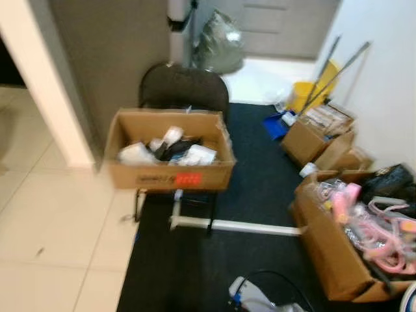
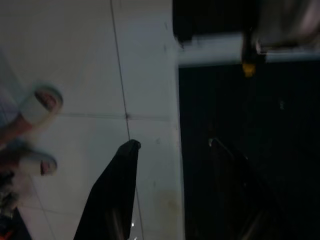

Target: Picking trash to rubbish bin

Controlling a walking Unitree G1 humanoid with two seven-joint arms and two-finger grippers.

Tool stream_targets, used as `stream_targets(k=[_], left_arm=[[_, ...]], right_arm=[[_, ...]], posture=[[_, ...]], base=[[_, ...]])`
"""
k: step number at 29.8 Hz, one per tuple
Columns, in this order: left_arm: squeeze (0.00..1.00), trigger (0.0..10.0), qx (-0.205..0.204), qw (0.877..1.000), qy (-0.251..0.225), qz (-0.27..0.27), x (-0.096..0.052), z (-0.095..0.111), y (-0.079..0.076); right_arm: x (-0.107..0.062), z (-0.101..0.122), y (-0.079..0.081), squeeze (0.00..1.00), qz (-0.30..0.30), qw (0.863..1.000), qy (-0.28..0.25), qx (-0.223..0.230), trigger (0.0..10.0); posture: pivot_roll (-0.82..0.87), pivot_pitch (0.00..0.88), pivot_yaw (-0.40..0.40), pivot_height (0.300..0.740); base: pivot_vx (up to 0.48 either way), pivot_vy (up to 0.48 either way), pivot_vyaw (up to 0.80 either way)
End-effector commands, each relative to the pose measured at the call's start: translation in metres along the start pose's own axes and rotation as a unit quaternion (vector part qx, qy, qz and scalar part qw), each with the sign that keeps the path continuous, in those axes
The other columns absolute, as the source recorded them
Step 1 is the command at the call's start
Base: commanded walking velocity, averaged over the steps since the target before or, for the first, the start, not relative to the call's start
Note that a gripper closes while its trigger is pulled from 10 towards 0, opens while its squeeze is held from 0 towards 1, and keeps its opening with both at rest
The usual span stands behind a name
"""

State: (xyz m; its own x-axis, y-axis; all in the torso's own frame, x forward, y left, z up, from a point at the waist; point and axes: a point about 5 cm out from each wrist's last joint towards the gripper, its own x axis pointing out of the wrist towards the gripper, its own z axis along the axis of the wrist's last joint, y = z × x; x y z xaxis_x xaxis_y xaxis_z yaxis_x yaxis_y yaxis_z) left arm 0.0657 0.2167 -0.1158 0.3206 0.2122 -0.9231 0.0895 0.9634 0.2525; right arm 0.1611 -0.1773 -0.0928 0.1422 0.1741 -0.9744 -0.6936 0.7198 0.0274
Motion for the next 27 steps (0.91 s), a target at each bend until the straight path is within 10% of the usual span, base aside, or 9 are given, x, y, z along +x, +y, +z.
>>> stream_targets(k=[1, 27], left_arm=[[0.0, 10.0, 0.002, 1.0, -0.001, -0.005, 0.0, 0.001, -0.004], [0.0, 10.0, -0.009, 1.0, 0.0, 0.001, 0.0, 0.0, -0.001]], right_arm=[[0.001, -0.016, 0.004, 0.0, 0.002, 1.0, 0.031, 0.0, 10.0], [0.002, -0.029, 0.003, 0.0, -0.051, 0.998, 0.044, -0.019, 10.0]], posture=[[0.21, 0.057, -0.033, 0.74], [0.21, 0.059, -0.036, 0.74]], base=[[-0.42, 0.0, 0.0], [-0.423, 0.0, 0.0]])
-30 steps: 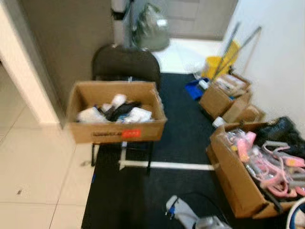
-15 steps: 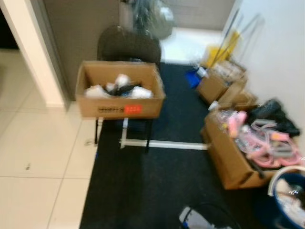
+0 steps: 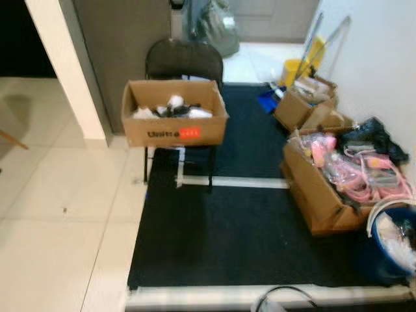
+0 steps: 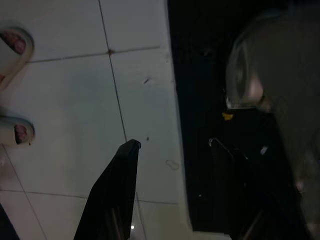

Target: Picking trash to rubbish bin

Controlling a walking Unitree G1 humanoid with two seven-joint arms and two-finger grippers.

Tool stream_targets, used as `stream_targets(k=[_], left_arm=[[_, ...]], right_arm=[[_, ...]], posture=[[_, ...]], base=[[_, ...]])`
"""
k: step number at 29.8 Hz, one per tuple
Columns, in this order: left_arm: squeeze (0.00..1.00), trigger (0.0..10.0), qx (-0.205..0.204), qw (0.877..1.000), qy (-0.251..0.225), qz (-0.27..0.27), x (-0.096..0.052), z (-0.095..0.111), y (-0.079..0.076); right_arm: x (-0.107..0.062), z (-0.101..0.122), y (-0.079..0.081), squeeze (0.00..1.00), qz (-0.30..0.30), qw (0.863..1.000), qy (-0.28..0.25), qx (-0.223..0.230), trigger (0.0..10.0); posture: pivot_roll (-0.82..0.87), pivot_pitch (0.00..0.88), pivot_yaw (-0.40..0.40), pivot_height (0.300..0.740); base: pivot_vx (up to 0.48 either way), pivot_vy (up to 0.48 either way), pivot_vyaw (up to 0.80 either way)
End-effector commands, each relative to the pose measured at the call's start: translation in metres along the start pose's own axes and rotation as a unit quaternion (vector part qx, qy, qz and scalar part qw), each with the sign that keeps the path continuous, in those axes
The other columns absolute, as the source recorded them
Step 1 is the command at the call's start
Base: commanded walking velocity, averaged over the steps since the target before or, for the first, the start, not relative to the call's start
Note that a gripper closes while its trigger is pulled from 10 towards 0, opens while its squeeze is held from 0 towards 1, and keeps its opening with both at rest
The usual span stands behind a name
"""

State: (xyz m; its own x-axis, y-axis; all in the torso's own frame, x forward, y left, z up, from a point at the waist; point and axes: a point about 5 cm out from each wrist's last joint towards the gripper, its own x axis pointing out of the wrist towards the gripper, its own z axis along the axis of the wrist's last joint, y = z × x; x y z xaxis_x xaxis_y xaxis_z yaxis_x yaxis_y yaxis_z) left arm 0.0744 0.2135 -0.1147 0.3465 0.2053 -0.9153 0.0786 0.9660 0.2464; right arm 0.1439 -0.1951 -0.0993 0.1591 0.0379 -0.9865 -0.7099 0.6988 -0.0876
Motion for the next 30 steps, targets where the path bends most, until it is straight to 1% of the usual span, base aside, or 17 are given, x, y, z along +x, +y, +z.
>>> stream_targets(k=[1, 14, 30], left_arm=[[0.0, 10.0, -0.005, 1.0, 0.014, 0.004, -0.002, -0.01, 0.003], [0.0, 10.0, -0.01, 1.0, 0.019, 0.013, -0.002, -0.013, 0.011], [0.0, 10.0, -0.021, 0.999, 0.022, 0.017, -0.002, -0.015, 0.013]], right_arm=[[0.001, -0.004, 0.004, 0.0, 0.002, 1.0, 0.003, 0.006, 10.0], [0.0, -0.008, 0.001, 0.0, -0.007, 1.0, 0.009, 0.006, 10.0], [0.001, -0.009, 0.003, 0.0, -0.007, 1.0, 0.012, -0.001, 10.0]], posture=[[0.21, 0.059, -0.036, 0.74], [0.2, 0.055, -0.034, 0.74], [0.2, 0.049, -0.034, 0.74]], base=[[-0.398, 0.0, 0.0], [-0.396, 0.0, 0.0], [-0.391, 0.0, 0.0]])
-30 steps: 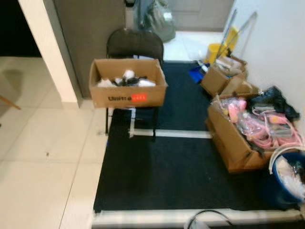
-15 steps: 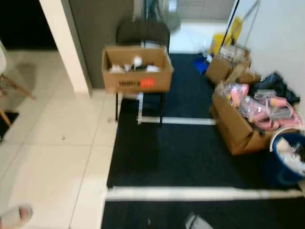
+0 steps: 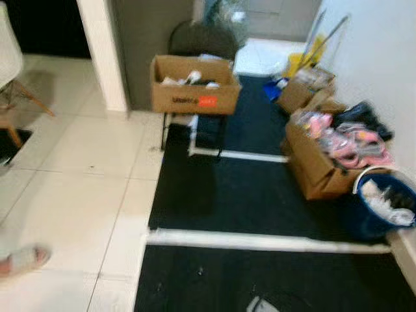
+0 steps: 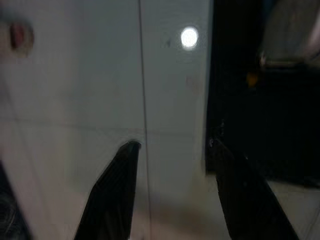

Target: Picking trash to rubbish bin

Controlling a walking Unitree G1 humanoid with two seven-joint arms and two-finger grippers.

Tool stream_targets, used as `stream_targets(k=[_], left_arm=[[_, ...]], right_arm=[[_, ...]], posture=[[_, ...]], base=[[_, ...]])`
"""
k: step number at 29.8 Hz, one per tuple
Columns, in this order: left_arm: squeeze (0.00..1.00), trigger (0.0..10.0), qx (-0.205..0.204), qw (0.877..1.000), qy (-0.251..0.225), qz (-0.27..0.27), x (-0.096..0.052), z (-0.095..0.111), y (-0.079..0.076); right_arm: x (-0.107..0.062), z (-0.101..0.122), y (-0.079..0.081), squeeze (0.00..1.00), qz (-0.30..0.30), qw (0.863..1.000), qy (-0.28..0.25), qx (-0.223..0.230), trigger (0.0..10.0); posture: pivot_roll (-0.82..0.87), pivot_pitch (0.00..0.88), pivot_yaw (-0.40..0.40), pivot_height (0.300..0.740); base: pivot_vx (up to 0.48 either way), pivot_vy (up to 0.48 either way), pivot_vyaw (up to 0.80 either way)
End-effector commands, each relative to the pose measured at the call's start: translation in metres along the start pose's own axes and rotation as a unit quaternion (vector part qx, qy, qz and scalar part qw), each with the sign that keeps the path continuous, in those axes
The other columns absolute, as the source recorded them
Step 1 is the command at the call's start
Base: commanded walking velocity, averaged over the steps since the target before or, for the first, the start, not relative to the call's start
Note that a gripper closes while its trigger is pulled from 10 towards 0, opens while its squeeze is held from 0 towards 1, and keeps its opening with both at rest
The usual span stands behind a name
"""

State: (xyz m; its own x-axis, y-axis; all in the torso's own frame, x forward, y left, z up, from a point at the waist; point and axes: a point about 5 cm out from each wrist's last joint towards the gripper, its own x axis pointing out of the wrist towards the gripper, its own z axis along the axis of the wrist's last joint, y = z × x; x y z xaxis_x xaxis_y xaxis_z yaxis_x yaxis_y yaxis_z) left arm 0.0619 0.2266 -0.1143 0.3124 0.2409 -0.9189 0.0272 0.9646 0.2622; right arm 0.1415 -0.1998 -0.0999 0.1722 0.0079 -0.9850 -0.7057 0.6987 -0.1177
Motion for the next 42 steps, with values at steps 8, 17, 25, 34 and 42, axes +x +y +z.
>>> stream_targets(k=[8, 17, 25, 34, 42], left_arm=[[0.0, 10.0, -0.008, 1.0, -0.001, 0.003, 0.0004, 0.0018, 0.0015], [0.0, 10.0, -0.006, 1.0, -0.003, 0.002, 0.0006, 0.003, 0.0015], [0.0, 10.0, -0.005, 1.0, -0.003, 0.002, 0.0008, 0.0035, 0.0017], [0.0, 10.0, -0.003, 1.0, -0.005, 0.002, 0.0009, 0.0048, 0.0007], [0.0, 10.0, -0.005, 1.0, -0.004, 0.002, 0.0008, 0.0044, -0.0001]], right_arm=[[0.0009, -0.0019, 0.0039, 0.0, 0.006, 1.0, 0.007, -0.008, 10.0], [0.0008, -0.0026, 0.003, 0.0, 0.001, 1.0, 0.009, -0.003, 10.0], [0.0008, -0.0036, 0.0032, 0.0, 0.0, 1.0, 0.011, -0.002, 10.0], [0.001, -0.003, 0.0034, 0.0, -0.007, 1.0, 0.012, -0.003, 10.0], [0.0011, -0.0035, 0.0032, 0.0, -0.012, 1.0, 0.015, -0.004, 10.0]], posture=[[0.19, 0.051, -0.03, 0.74], [0.19, 0.052, -0.025, 0.74], [0.18, 0.052, -0.023, 0.74], [0.19, 0.049, -0.025, 0.74], [0.19, 0.046, -0.03, 0.74]], base=[[-0.07, 0.0, -0.56], [0.0, 0.0, -0.8], [0.0, 0.0, -0.8], [0.0, 0.0, -0.8], [0.0, 0.0, -0.8]])
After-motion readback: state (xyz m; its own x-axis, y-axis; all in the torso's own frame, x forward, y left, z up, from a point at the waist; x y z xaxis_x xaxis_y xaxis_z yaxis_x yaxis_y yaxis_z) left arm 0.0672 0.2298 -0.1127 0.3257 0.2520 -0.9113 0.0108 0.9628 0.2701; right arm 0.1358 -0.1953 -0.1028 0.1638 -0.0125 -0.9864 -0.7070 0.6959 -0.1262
